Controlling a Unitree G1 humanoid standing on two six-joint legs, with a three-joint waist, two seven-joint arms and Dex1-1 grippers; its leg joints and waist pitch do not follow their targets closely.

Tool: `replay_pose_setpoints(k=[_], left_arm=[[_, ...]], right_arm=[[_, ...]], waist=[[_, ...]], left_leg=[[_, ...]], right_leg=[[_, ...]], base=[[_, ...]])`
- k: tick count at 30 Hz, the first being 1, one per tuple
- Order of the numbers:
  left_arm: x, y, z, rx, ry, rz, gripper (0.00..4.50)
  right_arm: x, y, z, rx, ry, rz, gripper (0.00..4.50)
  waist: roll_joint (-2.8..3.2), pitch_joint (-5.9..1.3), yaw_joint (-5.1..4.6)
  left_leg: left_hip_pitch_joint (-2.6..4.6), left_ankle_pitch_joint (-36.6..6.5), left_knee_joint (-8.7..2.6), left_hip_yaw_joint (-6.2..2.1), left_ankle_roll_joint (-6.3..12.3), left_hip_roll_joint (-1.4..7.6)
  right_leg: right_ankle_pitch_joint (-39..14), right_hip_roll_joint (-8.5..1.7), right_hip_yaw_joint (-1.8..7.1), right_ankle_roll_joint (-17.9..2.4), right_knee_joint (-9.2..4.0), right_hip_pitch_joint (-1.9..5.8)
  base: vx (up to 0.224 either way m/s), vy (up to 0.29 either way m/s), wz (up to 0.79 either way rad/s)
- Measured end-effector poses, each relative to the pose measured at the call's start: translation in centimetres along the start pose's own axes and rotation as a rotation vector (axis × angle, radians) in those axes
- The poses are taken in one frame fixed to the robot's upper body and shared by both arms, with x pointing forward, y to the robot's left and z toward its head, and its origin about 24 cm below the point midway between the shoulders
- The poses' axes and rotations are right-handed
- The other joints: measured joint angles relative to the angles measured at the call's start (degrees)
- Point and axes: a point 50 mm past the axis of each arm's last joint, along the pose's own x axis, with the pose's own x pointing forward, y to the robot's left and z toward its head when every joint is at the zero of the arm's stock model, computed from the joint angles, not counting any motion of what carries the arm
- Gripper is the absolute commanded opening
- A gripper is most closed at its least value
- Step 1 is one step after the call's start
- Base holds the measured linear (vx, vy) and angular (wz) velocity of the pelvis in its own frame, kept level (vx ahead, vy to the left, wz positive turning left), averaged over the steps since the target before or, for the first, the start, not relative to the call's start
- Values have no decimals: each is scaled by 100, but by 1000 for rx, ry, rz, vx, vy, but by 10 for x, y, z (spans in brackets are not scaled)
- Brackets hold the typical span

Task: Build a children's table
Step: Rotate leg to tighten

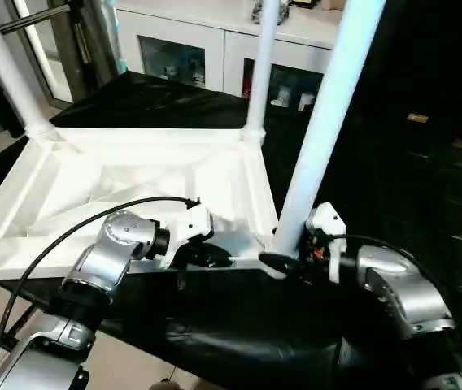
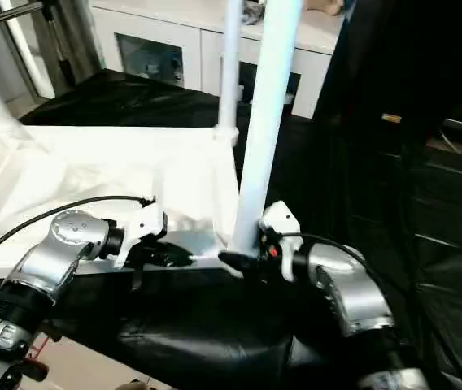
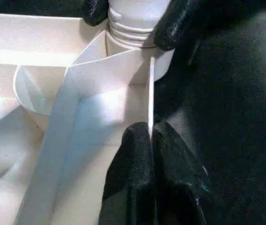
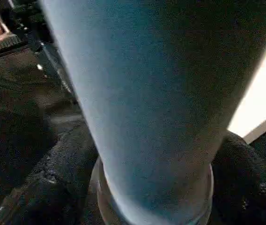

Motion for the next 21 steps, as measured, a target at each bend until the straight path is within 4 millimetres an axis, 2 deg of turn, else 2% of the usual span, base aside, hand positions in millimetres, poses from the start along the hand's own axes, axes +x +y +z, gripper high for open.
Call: replay_pose_setpoints(k=[1, 4, 11, 12, 16, 21], left_arm=[[0, 0, 0, 0, 0, -3, 0], [-1, -1, 0, 1, 1, -6, 0], [-1, 3, -3, -24, -2, 52, 0], [0, 4, -3, -30, -4, 71, 0], [19, 19, 6, -74, 2, 224, 0], [34, 24, 12, -115, -8, 313, 0]], right_arm=[[0, 0, 0, 2, 1, 2, 289], [0, 1, -1, 5, -1, 4, 273], [9, 2, -2, 43, -39, -103, 267], [11, 1, -2, 50, -44, -136, 267], [32, -16, 3, 140, -90, -452, 266], [43, -26, 8, 170, -89, -639, 266]], waist=[[-1, 0, 1], [-1, 0, 2], [-6, 0, -24], [-12, -2, -30], [-26, -3, -100], [-11, -12, -106]], left_leg=[[0, 0, 0, 0, 0, 0], [-1, 0, 0, 0, 0, 0], [20, 1, 2, 0, -2, 0], [27, 1, 2, 0, -2, 0], [33, 2, 0, -1, -5, -6], [33, 2, 0, -1, -5, -8]], right_leg=[[0, 0, 0, 0, 0, 0], [0, 0, 0, 0, -1, 0], [6, 1, 3, -7, 6, 9], [6, 1, 4, -7, 6, 15], [-5, -3, 7, 13, -1, 18], [4, -4, 9, 12, 1, 24]], base=[[0, 0, 0], [0, 0, 0], [0, 0, 0], [0, 0, 0], [0, 0, 0], [0, 0, 0]])
